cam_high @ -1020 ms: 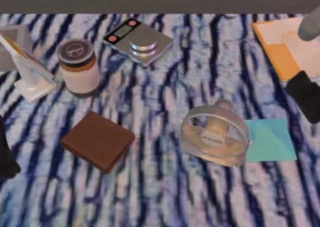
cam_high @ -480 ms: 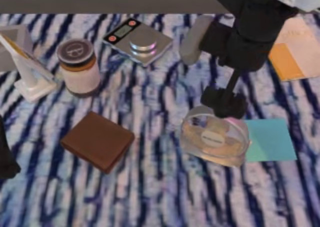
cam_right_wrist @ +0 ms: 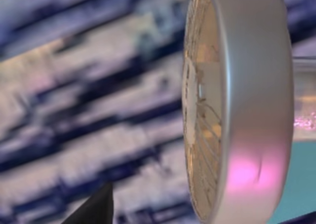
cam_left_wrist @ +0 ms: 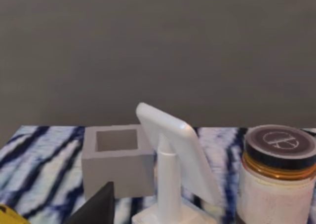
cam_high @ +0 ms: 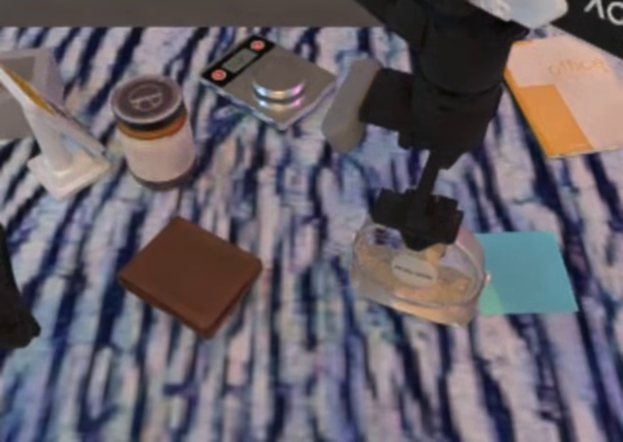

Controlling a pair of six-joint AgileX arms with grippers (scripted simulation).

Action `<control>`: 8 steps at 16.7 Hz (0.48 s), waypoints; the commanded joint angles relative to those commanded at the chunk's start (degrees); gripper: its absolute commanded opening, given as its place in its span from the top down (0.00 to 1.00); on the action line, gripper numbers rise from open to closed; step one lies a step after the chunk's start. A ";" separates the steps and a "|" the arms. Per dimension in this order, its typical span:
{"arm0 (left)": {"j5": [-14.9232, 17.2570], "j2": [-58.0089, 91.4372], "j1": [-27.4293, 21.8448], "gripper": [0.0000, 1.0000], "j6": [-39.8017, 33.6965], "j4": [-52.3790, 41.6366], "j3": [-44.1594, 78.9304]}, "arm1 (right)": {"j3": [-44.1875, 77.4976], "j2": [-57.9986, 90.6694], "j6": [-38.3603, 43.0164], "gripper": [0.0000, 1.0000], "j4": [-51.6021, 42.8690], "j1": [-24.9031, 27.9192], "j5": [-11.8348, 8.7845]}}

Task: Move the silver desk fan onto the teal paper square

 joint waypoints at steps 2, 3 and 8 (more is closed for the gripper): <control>0.00 0.00 0.00 0.00 0.00 0.00 0.00 | -0.37 -0.12 0.02 0.00 0.34 -0.23 -0.01; 0.00 0.00 0.00 0.00 0.00 0.00 0.00 | -1.17 -0.14 -0.06 0.00 1.15 -0.12 0.00; 0.00 0.00 0.00 0.00 0.00 0.00 0.00 | -9.83 0.03 0.08 0.00 9.98 0.04 0.00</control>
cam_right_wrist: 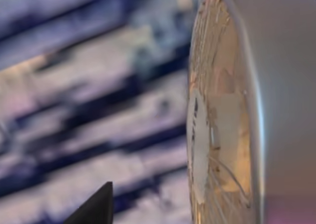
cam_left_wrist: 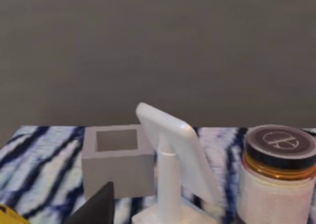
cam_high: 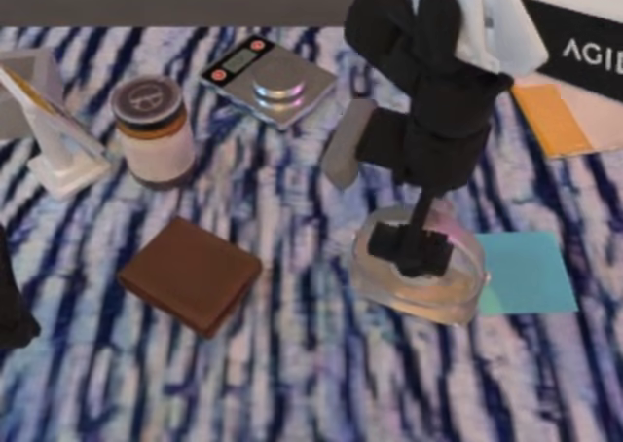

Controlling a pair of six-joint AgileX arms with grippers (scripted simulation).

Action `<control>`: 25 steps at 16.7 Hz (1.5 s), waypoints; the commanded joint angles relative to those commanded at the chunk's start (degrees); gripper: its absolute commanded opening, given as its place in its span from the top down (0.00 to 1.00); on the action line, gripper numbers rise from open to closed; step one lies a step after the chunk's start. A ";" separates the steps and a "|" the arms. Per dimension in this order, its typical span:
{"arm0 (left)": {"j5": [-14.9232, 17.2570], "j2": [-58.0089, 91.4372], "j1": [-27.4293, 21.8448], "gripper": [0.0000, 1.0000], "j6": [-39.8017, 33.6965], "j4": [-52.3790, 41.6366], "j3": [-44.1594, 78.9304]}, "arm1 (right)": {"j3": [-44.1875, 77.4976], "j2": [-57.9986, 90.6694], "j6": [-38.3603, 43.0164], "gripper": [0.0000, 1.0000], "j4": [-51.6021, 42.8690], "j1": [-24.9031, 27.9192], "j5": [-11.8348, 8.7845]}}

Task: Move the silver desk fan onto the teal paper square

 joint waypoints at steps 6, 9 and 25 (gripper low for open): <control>0.00 0.00 0.00 0.00 0.00 0.00 0.00 | -1.27 0.13 0.01 0.08 1.28 0.05 0.00; 0.00 0.00 0.00 0.00 0.00 0.00 0.00 | -1.27 0.13 0.01 0.30 1.28 0.05 0.00; 0.00 0.00 0.00 0.00 0.00 0.00 0.00 | -1.27 0.13 0.01 1.00 1.28 0.05 0.00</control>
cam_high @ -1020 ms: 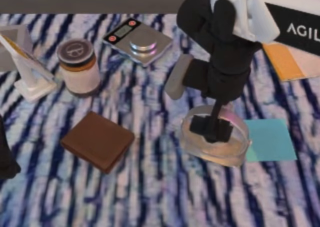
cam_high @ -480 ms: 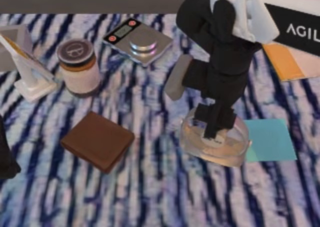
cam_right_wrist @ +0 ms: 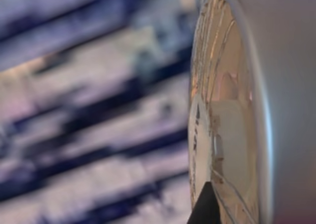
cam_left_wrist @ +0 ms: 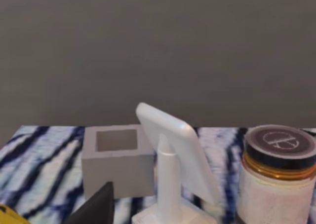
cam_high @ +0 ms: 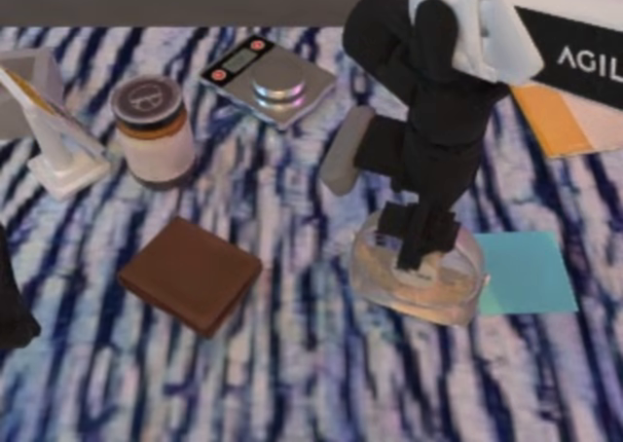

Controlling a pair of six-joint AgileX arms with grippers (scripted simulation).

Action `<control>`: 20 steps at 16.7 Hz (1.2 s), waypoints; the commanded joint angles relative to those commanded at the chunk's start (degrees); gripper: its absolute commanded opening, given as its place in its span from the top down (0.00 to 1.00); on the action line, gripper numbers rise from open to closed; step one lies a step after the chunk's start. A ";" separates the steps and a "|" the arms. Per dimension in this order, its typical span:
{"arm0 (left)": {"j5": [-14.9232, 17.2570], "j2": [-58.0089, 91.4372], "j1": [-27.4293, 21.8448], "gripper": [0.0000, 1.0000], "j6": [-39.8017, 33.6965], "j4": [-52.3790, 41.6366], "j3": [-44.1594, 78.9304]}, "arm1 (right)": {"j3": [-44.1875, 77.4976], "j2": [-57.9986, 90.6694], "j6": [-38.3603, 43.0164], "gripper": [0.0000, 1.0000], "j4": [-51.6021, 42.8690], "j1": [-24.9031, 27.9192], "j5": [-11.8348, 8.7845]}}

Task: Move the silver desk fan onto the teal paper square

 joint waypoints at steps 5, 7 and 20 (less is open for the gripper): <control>0.00 0.00 0.00 0.00 0.00 0.00 0.00 | 2.47 0.09 -0.06 1.00 -2.46 0.09 0.06; 0.00 0.00 0.00 0.00 0.00 0.00 0.00 | 6.59 0.10 -0.03 1.00 -6.61 0.19 0.06; 0.00 0.00 0.00 0.00 0.00 0.00 0.00 | 8.48 -2.41 -8.65 1.00 -11.30 -3.59 0.03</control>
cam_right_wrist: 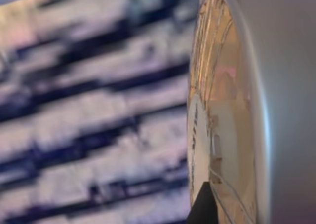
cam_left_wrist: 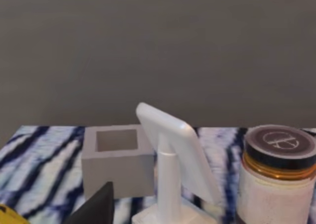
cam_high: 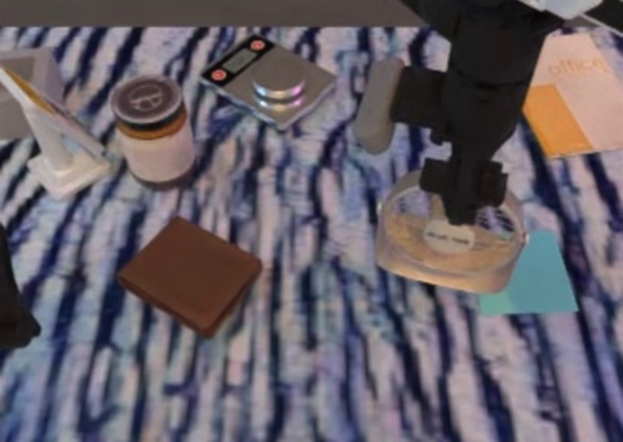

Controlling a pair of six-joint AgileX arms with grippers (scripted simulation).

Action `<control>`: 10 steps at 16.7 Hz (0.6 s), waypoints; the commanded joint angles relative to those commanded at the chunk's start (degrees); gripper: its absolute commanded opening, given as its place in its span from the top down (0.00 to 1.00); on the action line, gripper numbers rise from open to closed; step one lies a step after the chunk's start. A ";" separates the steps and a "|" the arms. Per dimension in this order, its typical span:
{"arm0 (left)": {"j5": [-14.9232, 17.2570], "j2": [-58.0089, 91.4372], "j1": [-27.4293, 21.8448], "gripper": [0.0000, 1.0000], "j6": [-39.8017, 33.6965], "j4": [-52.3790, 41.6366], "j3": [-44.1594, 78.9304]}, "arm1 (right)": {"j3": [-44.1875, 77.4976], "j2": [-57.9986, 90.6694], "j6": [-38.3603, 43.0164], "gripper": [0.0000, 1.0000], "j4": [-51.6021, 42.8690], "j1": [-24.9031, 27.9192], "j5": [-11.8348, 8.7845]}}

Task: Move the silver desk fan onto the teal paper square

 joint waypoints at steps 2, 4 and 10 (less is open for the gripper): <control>0.00 0.00 0.00 0.00 0.00 0.00 0.00 | -1.76 -1.75 -5.95 1.00 0.04 -2.58 0.01; 0.00 0.00 0.00 0.00 0.00 0.00 0.00 | -3.77 -3.64 -12.66 1.00 0.06 -5.43 0.00; 0.00 0.00 0.00 0.00 0.00 0.00 0.00 | -8.88 -8.65 -28.67 1.00 0.34 -12.46 -0.07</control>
